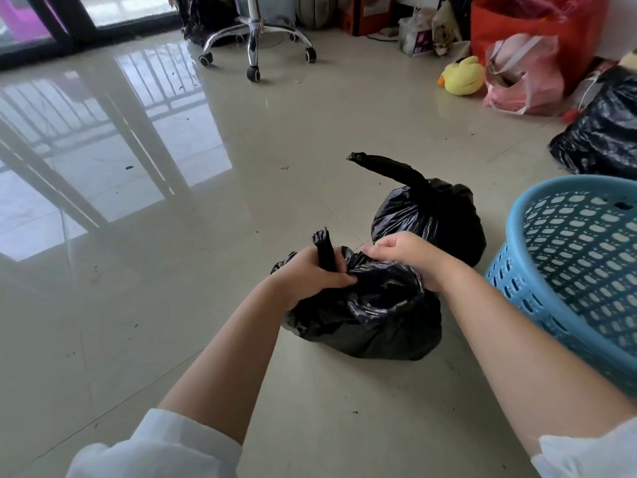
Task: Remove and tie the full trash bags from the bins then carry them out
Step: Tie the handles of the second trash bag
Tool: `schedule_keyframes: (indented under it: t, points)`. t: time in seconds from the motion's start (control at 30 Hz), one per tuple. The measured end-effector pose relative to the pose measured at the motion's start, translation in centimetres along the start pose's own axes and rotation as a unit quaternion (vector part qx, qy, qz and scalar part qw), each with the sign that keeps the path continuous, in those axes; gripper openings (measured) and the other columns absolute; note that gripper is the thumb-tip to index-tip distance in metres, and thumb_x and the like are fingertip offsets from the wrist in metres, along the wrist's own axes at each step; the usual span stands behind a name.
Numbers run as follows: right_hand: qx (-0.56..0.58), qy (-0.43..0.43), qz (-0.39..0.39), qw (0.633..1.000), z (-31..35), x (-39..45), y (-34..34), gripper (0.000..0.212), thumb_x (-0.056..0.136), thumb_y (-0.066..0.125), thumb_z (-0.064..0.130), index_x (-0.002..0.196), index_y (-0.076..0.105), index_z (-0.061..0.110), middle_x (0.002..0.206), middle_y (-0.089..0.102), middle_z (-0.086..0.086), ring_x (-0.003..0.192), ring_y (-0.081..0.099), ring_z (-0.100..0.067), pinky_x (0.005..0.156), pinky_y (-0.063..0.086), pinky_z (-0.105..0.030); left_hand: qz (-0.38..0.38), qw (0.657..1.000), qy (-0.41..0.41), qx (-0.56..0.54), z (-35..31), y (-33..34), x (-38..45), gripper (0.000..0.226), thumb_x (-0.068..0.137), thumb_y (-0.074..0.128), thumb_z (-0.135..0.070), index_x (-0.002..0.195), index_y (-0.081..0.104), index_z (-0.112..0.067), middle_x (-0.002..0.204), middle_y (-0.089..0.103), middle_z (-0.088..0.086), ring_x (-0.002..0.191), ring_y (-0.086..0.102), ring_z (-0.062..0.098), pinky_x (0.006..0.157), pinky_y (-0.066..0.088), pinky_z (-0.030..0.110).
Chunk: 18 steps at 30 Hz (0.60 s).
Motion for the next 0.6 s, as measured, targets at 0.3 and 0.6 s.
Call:
schedule_keyframes:
  t: [0.3,0.6]
  points:
    - [0.146,-0.036,0.024,0.988,1.6,-0.4,-0.4,0.026,0.089,0.052,0.009,0.064,0.056,0.008,0.048,0.059,0.005,0.042,0.054,-0.005,0.038,0.045,-0.015,-0.091,0.959,0.066,0.262,-1.7,-0.1,-0.1,0.019,0.081,0.063,-0.018,0.093,0.049,-0.013,0.075,0.051,-0.004,0.079,0.052,0.021,0.065,0.033,0.024]
    - [-0.038,-0.085,0.076,0.993,2.0,-1.3,-1.5,0.014,0.079,0.065,0.009,0.089,0.065,0.019,0.08,0.068,0.005,0.075,0.065,-0.009,0.075,0.054,-0.019,-0.26,0.946,0.058,0.183,-4.5,-2.7,-0.8,0.025,0.079,0.053,-0.003,0.1,0.065,-0.009,0.099,0.067,0.012,0.097,0.059,0.029,0.076,0.043,0.03]
Point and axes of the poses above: each hand's wrist, its own x-axis towards the middle knuckle, its own y-axis out of the palm, z = x × y, the point moved 4 cm from there along x, towards the middle knuckle
